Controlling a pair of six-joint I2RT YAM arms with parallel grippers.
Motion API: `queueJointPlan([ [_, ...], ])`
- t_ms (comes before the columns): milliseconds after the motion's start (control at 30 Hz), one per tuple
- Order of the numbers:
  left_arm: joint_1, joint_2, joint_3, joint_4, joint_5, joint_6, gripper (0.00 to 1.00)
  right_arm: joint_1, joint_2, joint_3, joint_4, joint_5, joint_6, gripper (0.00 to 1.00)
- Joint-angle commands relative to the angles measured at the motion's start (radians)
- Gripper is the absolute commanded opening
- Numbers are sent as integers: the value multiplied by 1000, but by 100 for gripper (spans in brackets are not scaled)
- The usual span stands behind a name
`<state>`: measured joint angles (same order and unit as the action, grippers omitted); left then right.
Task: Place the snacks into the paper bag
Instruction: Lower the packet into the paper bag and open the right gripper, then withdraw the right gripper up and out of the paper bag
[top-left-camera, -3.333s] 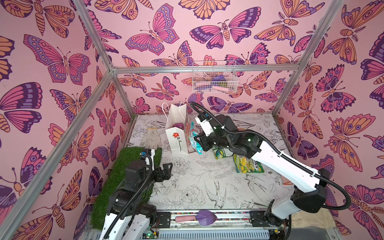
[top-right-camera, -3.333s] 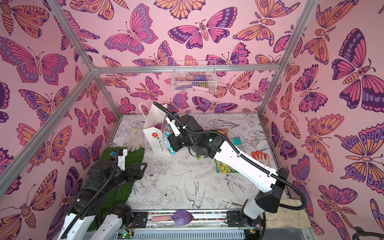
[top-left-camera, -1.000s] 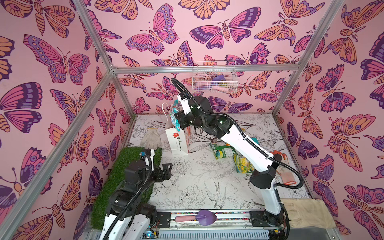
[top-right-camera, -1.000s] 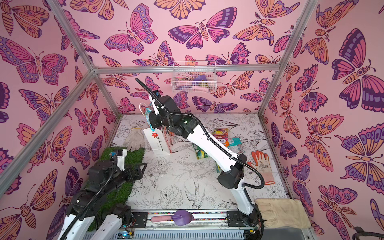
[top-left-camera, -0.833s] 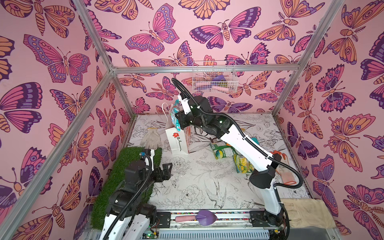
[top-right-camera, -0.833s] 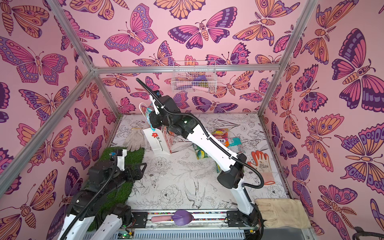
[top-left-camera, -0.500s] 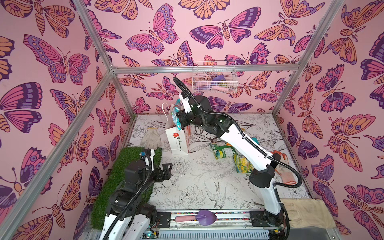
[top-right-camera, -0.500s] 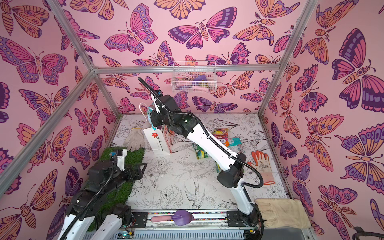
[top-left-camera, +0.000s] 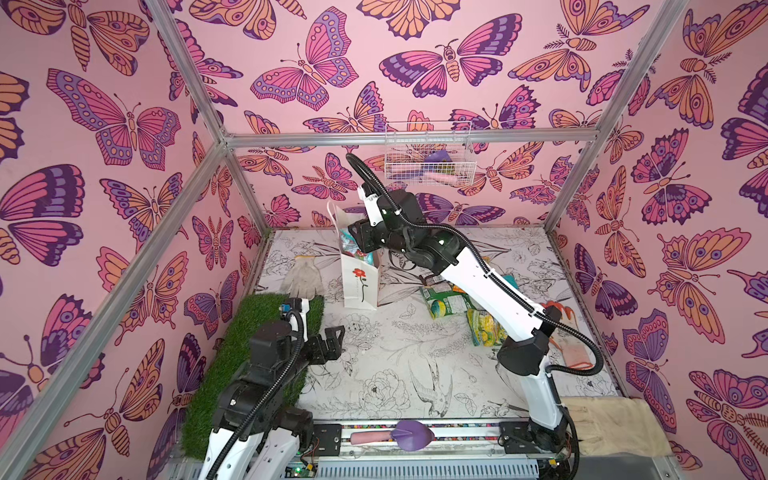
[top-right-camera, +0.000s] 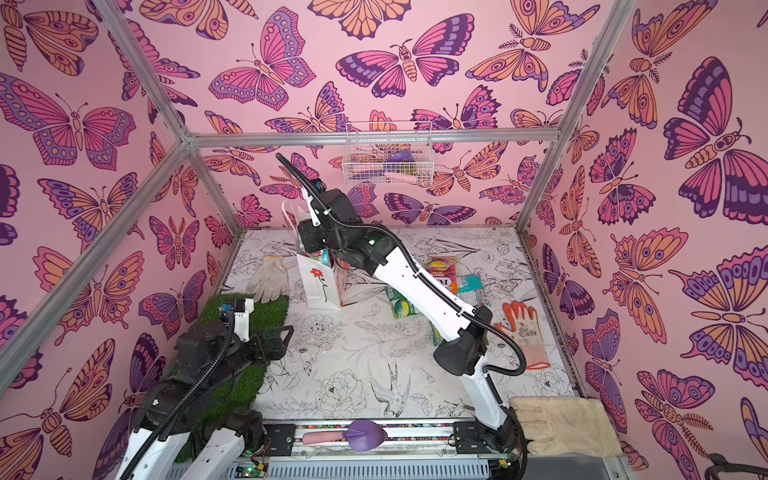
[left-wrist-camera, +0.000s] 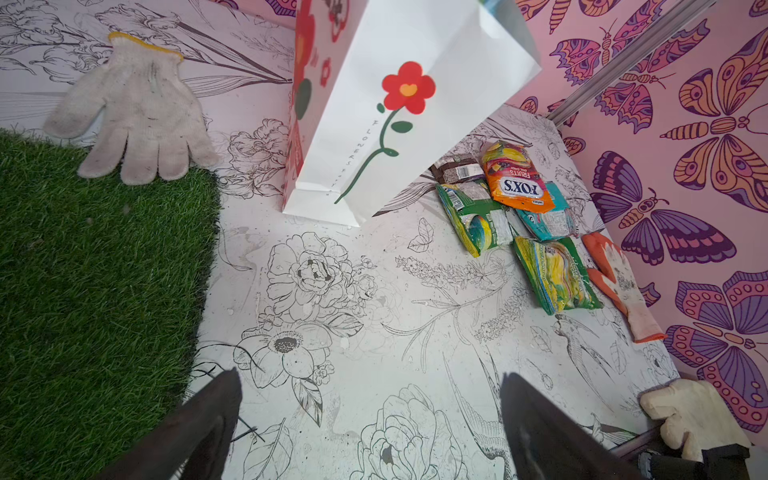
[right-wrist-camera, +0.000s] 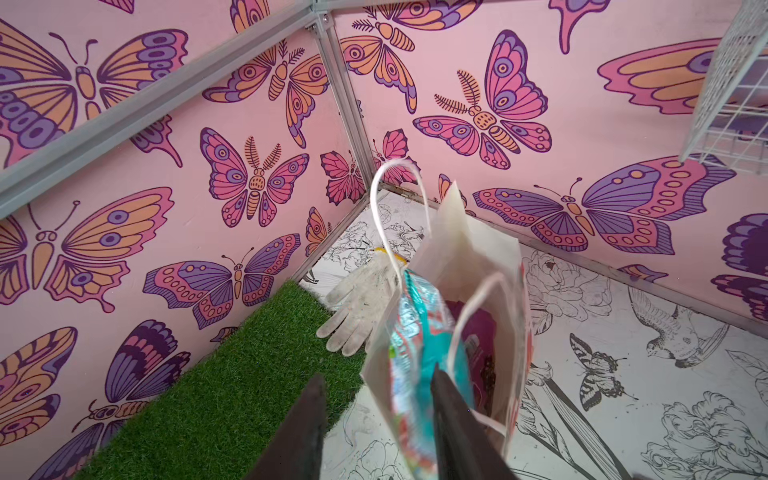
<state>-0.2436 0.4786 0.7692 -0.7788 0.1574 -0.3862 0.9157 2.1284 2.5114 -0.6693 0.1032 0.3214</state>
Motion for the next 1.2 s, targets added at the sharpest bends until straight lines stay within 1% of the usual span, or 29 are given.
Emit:
queueJointPlan([
  [0, -6, -10, -15, 9, -7, -3, 99, -4, -3, 35, 13, -8, 5, 43],
  [267, -6, -9, -15, 9, -8, -3, 99, -5, -15, 32, 17, -16, 7, 44],
  [467, -5, -9, -16, 9, -7, -2, 99, -4, -42, -5, 17, -18, 4, 48],
  [600, -5, -8, -17, 9, -7, -3, 99, -3, -86, -65, 35, -21, 2, 56],
  [700, -5, -6, -15, 10, -7, -2, 99, -4, -130, -126, 46, -19, -4, 66],
  [767, -5, -2, -15, 10, 6, 0, 99, -4, -171, -187, 56, -12, -10, 72],
  [900, -21, 12, -15, 12, 7, 3, 97, -4, -261, -332, 86, 21, -27, 77],
  [1000, -48, 14, -16, 12, 10, 4, 97, -5, -340, -453, 93, 71, -39, 82],
  [1167, -82, 37, -13, 13, 3, 7, 95, -23, -518, -717, 136, 134, -28, 87],
])
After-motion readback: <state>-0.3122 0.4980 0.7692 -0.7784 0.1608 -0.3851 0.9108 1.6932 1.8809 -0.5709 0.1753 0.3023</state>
